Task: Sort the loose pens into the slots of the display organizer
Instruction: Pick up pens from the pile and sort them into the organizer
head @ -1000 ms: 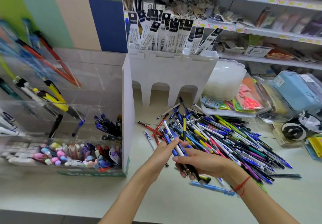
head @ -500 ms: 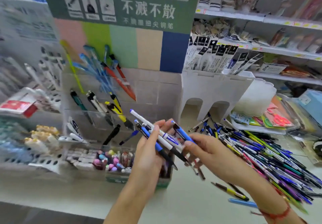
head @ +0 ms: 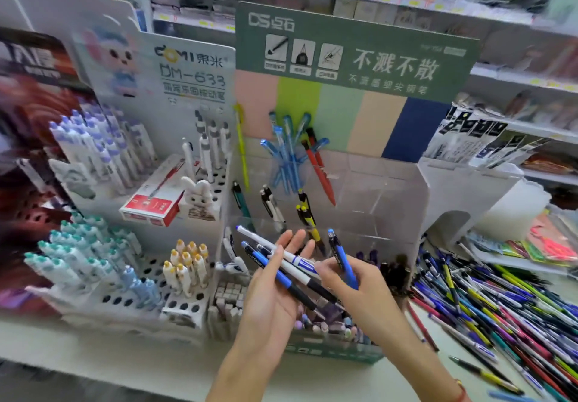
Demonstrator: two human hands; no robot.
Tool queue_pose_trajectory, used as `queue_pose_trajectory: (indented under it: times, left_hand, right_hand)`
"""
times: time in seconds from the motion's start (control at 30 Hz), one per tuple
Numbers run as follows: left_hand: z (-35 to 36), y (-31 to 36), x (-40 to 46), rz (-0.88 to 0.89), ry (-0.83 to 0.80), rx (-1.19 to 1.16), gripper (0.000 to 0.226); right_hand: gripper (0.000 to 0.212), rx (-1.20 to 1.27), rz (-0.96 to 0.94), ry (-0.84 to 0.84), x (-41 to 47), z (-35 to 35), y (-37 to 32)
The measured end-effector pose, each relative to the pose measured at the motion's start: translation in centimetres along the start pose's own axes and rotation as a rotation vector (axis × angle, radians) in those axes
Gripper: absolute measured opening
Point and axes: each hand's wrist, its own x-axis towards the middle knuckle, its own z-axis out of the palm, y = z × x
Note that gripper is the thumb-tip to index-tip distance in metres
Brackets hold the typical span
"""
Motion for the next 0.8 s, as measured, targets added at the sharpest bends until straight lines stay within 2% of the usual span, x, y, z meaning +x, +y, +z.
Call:
queue_pose_trajectory:
  times: [0.1, 0.2, 0.33, 0.4, 0.53, 0.63, 0.8]
  left_hand:
    - [-0.9, 1.0, 0.3, 0.025, 0.010, 0.013, 0.030]
    - [-1.4, 2.3, 0.1, 0.071, 0.018, -0.027, 0.029]
    - [-1.9, 3.2, -0.1, 0.112, 0.104, -0.040, 0.030]
    - [-2.8, 3.8, -0.4, 0.171, 0.208, -0.039, 0.027]
    - [-5.3, 5.8, -1.1, 0.304, 0.336, -0.001, 0.026]
    - [-6.6, 7.1, -1.4, 0.305, 0.352, -0.004, 0.027]
    - [-7.3, 8.3, -2.1, 0.266, 0.328, -0.044, 0.027]
  right_hand:
    - [0.009, 0.052, 0.038, 0.082, 0.2, 0.6, -0.4]
    - [0.010, 0.107, 0.078, 0.071, -0.1, 0.6, -0.8]
    - [0.008, 0.110, -0.019, 0.178, 0.2, 1.1, -1.5]
    - [0.008, 0.034, -0.117, 0.254, 1.0, 1.3, -1.9]
    - [0.011, -0.191, -0.288, 0.223, 3.1, 2.8, -2.5]
    - [0.004, -0.372, -0.367, 0.254, 4.4, 4.3, -2.7]
    - [0.019, -0.580, -0.414, 0.265, 5.0, 5.8, -3.3]
